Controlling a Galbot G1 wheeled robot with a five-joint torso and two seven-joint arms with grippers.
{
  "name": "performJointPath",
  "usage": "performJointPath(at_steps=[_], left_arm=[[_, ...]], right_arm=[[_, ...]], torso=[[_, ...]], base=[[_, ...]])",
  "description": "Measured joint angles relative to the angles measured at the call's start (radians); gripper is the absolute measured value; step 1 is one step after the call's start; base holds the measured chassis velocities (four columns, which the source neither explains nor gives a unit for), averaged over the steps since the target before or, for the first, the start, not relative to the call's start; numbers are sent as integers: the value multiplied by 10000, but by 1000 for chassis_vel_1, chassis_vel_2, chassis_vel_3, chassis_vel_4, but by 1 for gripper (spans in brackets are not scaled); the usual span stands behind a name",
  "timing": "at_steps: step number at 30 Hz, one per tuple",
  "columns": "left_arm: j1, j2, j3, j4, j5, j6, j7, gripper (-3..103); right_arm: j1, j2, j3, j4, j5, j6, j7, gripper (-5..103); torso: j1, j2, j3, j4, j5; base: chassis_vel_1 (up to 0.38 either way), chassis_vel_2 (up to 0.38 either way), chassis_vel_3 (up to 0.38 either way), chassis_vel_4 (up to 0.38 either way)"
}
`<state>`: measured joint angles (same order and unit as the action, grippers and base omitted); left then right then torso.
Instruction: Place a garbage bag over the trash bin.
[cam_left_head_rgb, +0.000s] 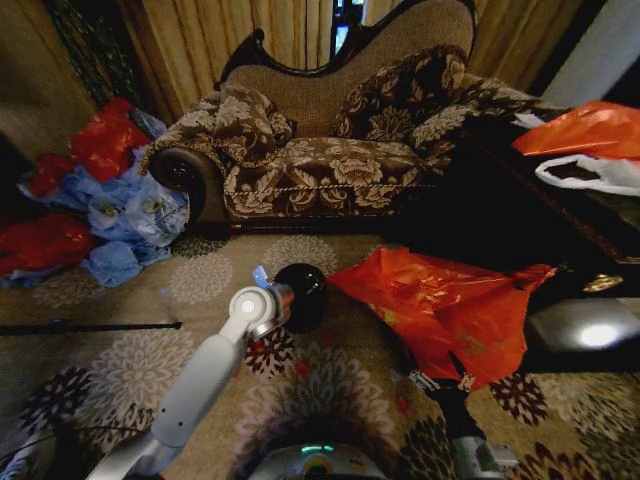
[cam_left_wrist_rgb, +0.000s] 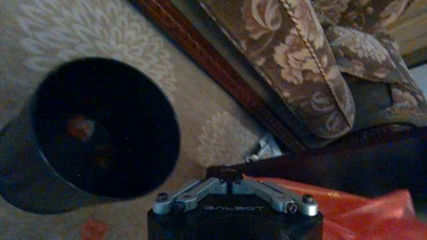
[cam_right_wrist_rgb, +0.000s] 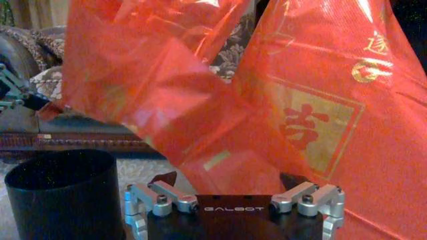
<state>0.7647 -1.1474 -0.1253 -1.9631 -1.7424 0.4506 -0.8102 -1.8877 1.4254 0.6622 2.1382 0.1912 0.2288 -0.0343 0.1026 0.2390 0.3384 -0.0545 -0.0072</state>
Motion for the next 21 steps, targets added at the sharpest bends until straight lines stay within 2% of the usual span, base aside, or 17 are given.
performJointPath(at_steps=[21], left_arm=[[215, 1393, -1339, -363, -538, -117, 167, 0]], right_arm=[[25, -38, 42, 124, 95, 26, 60, 100]], torso=[[0, 0, 0, 1, 1]], base=[[0, 0, 0, 0]])
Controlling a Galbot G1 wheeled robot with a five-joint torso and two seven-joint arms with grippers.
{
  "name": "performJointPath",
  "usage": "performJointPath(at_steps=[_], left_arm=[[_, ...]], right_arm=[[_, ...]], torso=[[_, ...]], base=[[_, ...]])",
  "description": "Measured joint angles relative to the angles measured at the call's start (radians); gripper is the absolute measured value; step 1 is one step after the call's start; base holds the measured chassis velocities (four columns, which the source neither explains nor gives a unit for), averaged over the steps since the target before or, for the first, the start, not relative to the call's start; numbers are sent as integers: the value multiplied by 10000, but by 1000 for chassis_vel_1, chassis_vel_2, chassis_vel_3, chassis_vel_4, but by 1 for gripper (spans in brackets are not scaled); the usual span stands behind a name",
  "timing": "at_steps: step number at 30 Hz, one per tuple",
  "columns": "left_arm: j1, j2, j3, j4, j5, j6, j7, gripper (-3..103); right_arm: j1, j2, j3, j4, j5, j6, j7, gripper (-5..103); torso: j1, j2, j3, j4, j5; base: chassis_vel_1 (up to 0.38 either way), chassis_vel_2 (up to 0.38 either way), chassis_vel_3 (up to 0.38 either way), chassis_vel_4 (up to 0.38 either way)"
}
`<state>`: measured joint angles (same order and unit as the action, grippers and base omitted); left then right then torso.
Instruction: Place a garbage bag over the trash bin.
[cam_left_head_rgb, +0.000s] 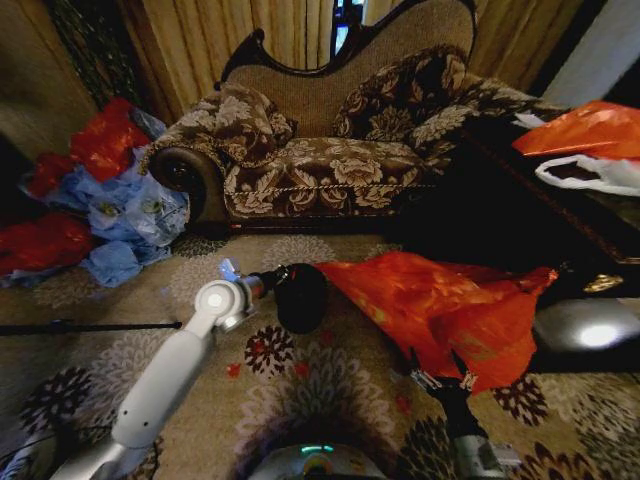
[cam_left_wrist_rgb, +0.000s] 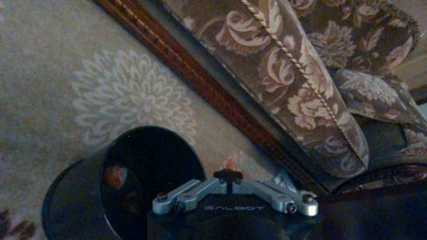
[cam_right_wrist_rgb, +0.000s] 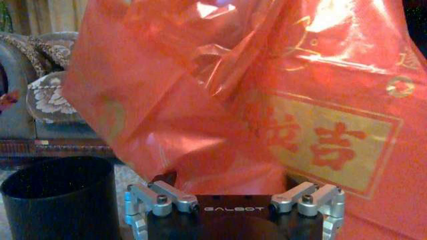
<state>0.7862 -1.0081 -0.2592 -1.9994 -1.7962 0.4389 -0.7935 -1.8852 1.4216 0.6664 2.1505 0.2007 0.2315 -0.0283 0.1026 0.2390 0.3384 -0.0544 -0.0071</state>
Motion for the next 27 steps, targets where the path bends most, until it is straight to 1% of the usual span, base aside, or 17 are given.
performJointPath(at_steps=[4, 6, 7, 8, 9, 11, 12, 14, 17, 20, 21, 22, 23, 24, 25, 26, 27], left_arm=[[235, 131, 148, -327, 24, 182, 409, 0], [303, 92, 441, -518, -60, 471, 713, 0], [307, 56, 616, -593, -245, 724, 761, 0], [307, 56, 616, -593, -245, 724, 761, 0], [305, 29, 731, -622, -379, 970, 801, -3], [203, -81, 1092, -592, -489, 1367, 1074, 7], [203, -81, 1092, -592, -489, 1367, 1074, 7], [-161, -367, 1452, -385, -491, 1422, 1154, 19], [-588, -632, 1627, -184, -682, 1383, 1058, 24], [-1412, -1141, 1808, 283, -1412, 1224, 511, 40], [-1739, -1360, 1902, 601, -1572, 1186, 343, 40], [-1739, -1360, 1902, 601, -1572, 1186, 343, 40], [-2013, -1552, 1981, 959, -1685, 1159, 195, 51], [-2184, -1679, 2020, 1220, -1770, 1156, 80, 51], [-2338, -1788, 2074, 1505, -1801, 1174, -36, 56], [-2338, -1788, 2074, 1505, -1801, 1174, -36, 56], [-2393, -1819, 2107, 1635, -1773, 1213, -72, 61]], right_arm=[[-14, 43, -45, 12, -40, 7, -4, 100], [-36, 90, -58, 12, -73, 44, -8, 100], [-54, 107, -59, 12, -82, 65, -11, 100], [-54, 107, -59, 12, -82, 65, -11, 100], [-72, 117, -55, 6, -86, 89, -13, 100], [-102, 131, -17, -40, -83, 138, -19, 100], [-102, 131, -17, -40, -83, 138, -19, 100], [-106, 133, 34, -123, -76, 181, -19, 100], [-86, 130, 53, -194, -66, 189, -19, 100], [14, 125, 55, -429, -61, 196, -25, 100], [90, 119, 41, -602, -60, 204, -31, 100], [90, 119, 41, -602, -60, 204, -31, 100], [193, 108, 26, -814, -73, 238, -48, 100], [263, 97, 18, -962, -84, 255, -64, 100], [340, 82, 11, -1147, -89, 269, -70, 100], [340, 82, 11, -1147, -89, 269, -70, 100], [386, 68, 11, -1268, -93, 284, -79, 100]], torso=[[0, 0, 0, 1, 0], [0, 0, 0, 0, 1], [0, 0, 0, 0, 1], [0, 0, 0, 0, 1], [0, 0, 0, -1, -1], [-1, 0, 0, 1, 0], [-1, 0, 0, 1, 0], [0, 0, 0, 0, -2], [0, 1, 0, -2, 3], [0, 0, 0, 0, 1], [0, 1, 0, -2, 2], [0, 1, 0, -2, 2], [0, 2, 0, -3, 4], [0, 2, 0, -2, 3], [0, 2, 1, -2, 1], [0, 2, 1, -2, 1], [0, 2, 1, -2, 0]], base=[[0, 0, 0, 0], [0, 0, 0, 0], [0, 0, 0, 0], [0, 0, 0, 0], [0, 0, 0, 0], [0, 0, 0, 0], [0, 0, 0, 0], [0, 0, 0, 0], [0, 0, 0, 0], [0, 0, 0, 0], [0, 0, 0, 0], [0, 0, 0, 0], [0, 0, 0, 0], [0, 0, 0, 0], [0, 0, 0, 0], [0, 0, 0, 0], [0, 0, 0, 0]])
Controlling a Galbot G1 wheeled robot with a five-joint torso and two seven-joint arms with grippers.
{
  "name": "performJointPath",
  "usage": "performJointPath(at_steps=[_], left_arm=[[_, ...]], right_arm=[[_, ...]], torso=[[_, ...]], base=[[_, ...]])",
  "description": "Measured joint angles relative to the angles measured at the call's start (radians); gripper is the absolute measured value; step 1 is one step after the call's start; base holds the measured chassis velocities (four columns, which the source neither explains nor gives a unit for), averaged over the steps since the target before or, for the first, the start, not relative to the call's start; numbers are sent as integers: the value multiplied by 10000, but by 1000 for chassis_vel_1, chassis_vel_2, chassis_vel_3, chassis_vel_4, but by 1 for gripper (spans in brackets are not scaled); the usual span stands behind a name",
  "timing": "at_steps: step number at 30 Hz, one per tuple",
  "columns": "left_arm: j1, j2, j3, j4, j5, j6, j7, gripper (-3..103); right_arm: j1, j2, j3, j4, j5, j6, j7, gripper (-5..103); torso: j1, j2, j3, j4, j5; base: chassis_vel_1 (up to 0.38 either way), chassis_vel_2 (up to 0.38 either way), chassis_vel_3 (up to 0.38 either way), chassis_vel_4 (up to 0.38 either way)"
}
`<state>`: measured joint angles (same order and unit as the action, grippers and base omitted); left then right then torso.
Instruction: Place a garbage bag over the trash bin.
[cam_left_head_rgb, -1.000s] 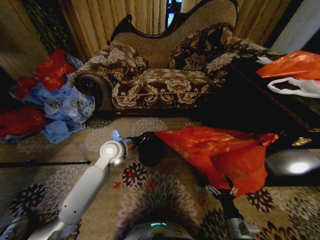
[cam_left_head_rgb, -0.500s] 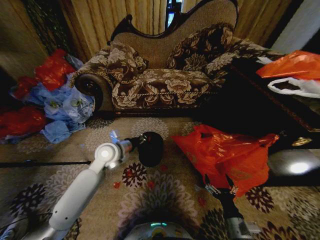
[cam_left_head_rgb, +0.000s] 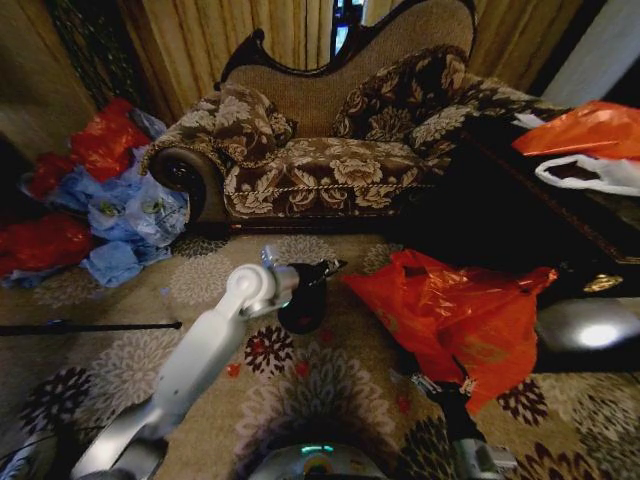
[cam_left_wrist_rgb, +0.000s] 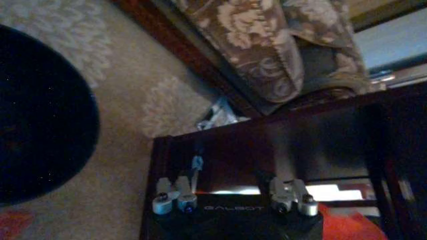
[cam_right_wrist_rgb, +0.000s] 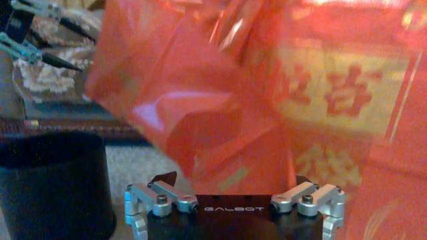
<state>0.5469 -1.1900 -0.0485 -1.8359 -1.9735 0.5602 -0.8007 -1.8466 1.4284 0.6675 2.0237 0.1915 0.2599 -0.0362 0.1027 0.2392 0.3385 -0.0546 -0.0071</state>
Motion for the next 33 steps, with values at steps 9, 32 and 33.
performJointPath(at_steps=[9, 32, 33], left_arm=[[-206, 729, 926, 237, 993, 1272, 608, 93], [212, -75, 2037, 377, 1200, 1782, 1191, 98], [342, 46, 2023, 166, 1144, 1779, 1166, 100]], right_arm=[[355, -229, 69, -754, 160, 88, -23, 100], [420, -468, 308, -1024, 565, 52, -5, 100], [412, -466, 311, -1028, 572, 53, -3, 100]], torso=[[0, 0, 0, 3, -1], [-1, 0, -1, 0, 0], [-1, 0, -1, 1, 1]], base=[[0, 0, 0, 0], [0, 0, 0, 0], [0, 0, 0, 0]])
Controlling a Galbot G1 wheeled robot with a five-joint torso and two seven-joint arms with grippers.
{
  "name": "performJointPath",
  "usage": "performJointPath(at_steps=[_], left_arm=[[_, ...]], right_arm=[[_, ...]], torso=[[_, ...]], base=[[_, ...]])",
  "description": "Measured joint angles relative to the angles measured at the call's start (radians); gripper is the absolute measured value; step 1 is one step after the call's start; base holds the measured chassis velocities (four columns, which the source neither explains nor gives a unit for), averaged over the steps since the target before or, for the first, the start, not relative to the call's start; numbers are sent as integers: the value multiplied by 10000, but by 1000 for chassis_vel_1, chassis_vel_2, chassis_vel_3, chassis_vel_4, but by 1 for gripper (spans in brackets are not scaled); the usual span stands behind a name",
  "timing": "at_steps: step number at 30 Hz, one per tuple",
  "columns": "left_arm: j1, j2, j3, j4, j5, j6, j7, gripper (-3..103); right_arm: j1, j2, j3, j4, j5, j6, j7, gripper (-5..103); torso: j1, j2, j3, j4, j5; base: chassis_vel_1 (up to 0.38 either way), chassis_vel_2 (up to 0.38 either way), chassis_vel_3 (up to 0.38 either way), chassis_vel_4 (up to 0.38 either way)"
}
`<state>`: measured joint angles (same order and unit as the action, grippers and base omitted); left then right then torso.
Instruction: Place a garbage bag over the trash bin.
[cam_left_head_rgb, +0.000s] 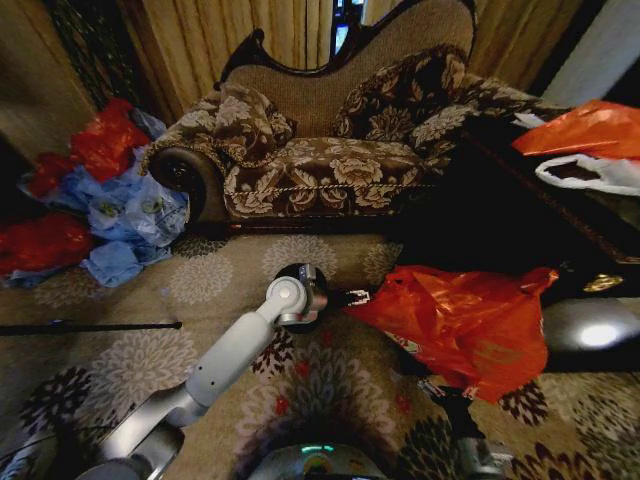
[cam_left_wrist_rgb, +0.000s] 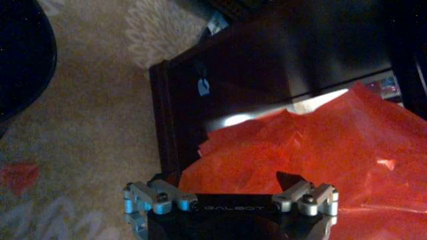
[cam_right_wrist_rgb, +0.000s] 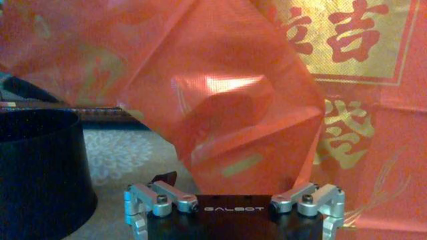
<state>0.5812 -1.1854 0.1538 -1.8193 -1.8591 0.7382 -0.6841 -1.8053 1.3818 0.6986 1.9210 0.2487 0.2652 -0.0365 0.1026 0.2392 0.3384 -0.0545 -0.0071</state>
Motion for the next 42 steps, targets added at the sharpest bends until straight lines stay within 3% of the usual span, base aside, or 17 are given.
performJointPath(at_steps=[10, 19, 22, 27, 29, 31, 32, 34, 36, 37, 39, 42], left_arm=[[883, 622, -372, -1090, -99, -15, 33, 100], [2013, 1713, -994, -2182, -405, -24, 353, 100], [2283, 1678, -997, -2265, -339, -25, 408, 100], [2135, 976, -875, -1801, -48, -27, 501, 102], [1824, 520, -717, -1423, 113, -33, 510, 95], [1696, 382, -662, -1286, 145, -34, 512, 95], [1469, 170, -557, -1072, 179, -34, 515, 85], [1194, 0, -390, -829, 206, -35, 512, 80], [1115, -46, -317, -753, 216, -35, 505, 80], [1020, -127, -206, -653, 223, -35, 490, 69], [983, -220, -92, -569, 245, -35, 479, 58], [984, -301, -14, -479, 333, -35, 488, 53]], right_arm=[[-3, 18, -51, 29, -25, -1, 20, 100], [40, 6, -169, 111, -151, -43, 32, 100], [58, 29, -188, 116, -195, -47, 39, 100], [-11, 29, -167, 180, -215, -54, 53, 100], [-60, 24, -135, 195, -215, -54, 57, 100], [-75, 24, -120, 202, -215, -53, 62, 100], [-99, 25, -98, 222, -214, -53, 69, 100], [-124, 25, -64, 238, -197, -52, 76, 100], [-132, 24, -51, 238, -190, -52, 79, 100], [-139, 21, -21, 239, -170, -46, 87, 100], [-147, 21, 20, 239, -129, -43, 93, 100], [-152, 12, 48, 234, -103, -32, 95, 100]], torso=[[0, 0, 0, -1, -2], [0, 0, -1, 3, 0], [0, 0, 0, 3, 0], [0, 0, 0, 1, -1], [0, 0, 0, -1, -1], [0, 0, 0, -2, 0], [0, 0, 0, -2, 2], [0, 0, 0, -1, 1], [0, 0, 0, -1, 2], [0, -1, 0, 0, 1], [0, -2, 0, 0, 2], [0, -2, 0, 1, 0]], base=[[0, 0, 0, 0], [0, 0, 0, 0], [0, 0, 0, 0], [0, 0, 0, 0], [0, 0, 0, 0], [0, 0, 0, 0], [0, 0, 0, 0], [0, 0, 0, 0], [0, 0, 0, 0], [0, 0, 0, 0], [0, 0, 0, 0], [0, 0, 0, 0]])
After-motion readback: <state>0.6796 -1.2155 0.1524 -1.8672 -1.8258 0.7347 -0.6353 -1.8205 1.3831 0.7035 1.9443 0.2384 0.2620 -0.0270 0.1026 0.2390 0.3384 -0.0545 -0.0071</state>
